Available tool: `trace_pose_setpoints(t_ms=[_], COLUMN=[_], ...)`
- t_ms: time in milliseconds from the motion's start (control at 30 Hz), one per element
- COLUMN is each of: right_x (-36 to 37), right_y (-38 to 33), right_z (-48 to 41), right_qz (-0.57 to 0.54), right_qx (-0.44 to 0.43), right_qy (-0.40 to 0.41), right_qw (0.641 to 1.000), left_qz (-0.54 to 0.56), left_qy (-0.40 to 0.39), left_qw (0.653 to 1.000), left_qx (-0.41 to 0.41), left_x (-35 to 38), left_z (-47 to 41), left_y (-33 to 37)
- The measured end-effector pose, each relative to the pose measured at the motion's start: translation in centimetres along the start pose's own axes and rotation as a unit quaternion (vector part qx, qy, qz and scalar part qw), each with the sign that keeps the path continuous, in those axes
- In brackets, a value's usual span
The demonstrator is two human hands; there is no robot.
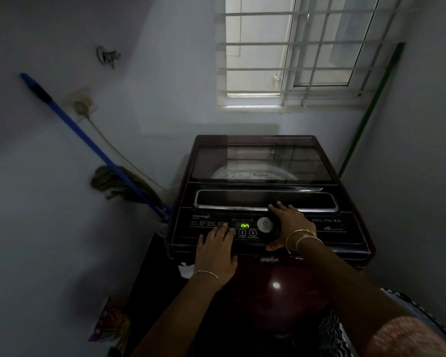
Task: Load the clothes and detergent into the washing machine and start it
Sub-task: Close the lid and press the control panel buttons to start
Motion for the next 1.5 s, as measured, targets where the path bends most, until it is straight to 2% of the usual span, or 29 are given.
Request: trace_pose_setpoints(t_ms=[267, 467, 933, 1500], right_x=[0.21, 0.14, 0.15, -0.04], right_y=[0.10, 0.14, 0.28, 0.19], right_z=[-0.10, 0.01, -0.02, -0.02], right_qz=[-0.024, -0.027, -0.026, -0.008], right_qx=[-0.009, -0.003, -0.001, 0.005], right_qy=[0.006, 0.002, 0.006, 0.002], right_qw=[1.000, 1.000, 1.000, 1.000], left_qz=[0.012, -0.014, 0.002, -0.028], left_qy=[-0.004, 0.001, 0.014, 0.014], left_qw=[1.000, 1.000, 1.000, 0.999], left_qx=[-0.017, 0.003, -0.008, -0.002], left_x=[0.15, 0.28, 0.53, 0.84], left_z=[0.29, 0.48, 0.54, 0.73], left_y=[0.14, 0.17, 0.10, 0.37])
Point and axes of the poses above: each hand's wrist, its own z-axis away from the middle knuckle, its own x-axis out of the palm, y = z × x, the point moved 3 cm from there along -z, towards the middle knuckle, and after that the axes turned 13 degrees about -x, right-handed, at the moved point
